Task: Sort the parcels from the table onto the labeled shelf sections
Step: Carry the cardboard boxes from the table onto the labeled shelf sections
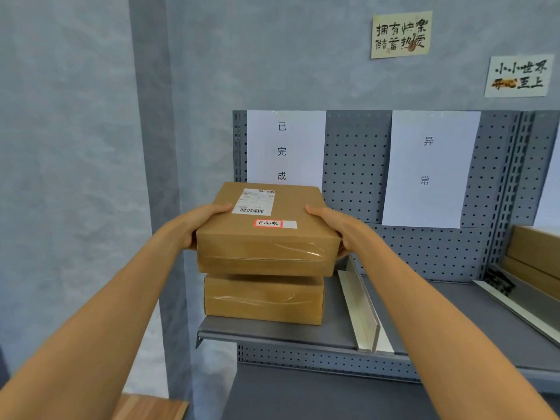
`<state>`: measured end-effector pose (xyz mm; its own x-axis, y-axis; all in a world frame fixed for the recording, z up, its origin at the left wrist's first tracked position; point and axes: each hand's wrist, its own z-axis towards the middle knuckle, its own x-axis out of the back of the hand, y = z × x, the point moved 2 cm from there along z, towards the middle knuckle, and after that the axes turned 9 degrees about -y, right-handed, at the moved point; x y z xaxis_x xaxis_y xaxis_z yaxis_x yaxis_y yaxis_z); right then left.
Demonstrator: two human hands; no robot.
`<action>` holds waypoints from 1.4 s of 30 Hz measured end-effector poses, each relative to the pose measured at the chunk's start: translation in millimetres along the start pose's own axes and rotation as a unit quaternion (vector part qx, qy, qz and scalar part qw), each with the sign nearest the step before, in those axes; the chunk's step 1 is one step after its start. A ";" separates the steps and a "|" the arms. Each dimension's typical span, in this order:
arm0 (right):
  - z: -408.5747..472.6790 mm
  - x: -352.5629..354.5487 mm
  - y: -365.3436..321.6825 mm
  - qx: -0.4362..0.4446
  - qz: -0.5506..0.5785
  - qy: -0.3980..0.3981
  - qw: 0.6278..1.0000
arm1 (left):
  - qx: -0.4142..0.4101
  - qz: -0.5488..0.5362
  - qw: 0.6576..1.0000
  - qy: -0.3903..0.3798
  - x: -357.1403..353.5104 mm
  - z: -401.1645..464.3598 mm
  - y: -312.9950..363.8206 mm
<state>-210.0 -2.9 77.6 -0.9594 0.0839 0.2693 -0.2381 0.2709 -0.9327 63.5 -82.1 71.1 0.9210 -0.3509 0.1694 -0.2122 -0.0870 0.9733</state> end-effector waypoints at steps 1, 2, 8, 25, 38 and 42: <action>3.3 -0.2 2.0 -0.007 -0.005 -0.001 1.000 | 0.006 0.000 1.000 -0.002 -1.3 4.1 -2.8; 6.4 -0.3 4.1 -0.012 -0.009 -0.002 1.000 | 0.011 -0.002 1.000 -0.003 -2.6 8.2 -5.3; 21.8 -1.1 13.3 -0.032 -0.013 0.003 0.999 | 0.036 -0.005 0.999 -0.010 -1.1 29.0 -16.6; 28.5 -6.1 19.3 -0.071 -0.075 -0.002 0.995 | 0.123 0.049 0.991 0.015 -0.2 39.8 -22.2; 29.4 -6.4 16.9 -0.039 -0.107 0.029 0.993 | 0.088 0.028 0.995 0.045 -0.7 36.1 -22.9; 30.9 -12.4 1.2 0.071 -0.212 0.086 0.971 | -0.013 0.048 0.993 0.104 0.6 37.1 -14.2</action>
<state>-203.1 -33.2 65.8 -0.7333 0.1561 0.6617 -0.6368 0.1831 -0.7490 54.9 -115.7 51.6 0.9453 -0.1556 0.2867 -0.2956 -0.0373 0.9546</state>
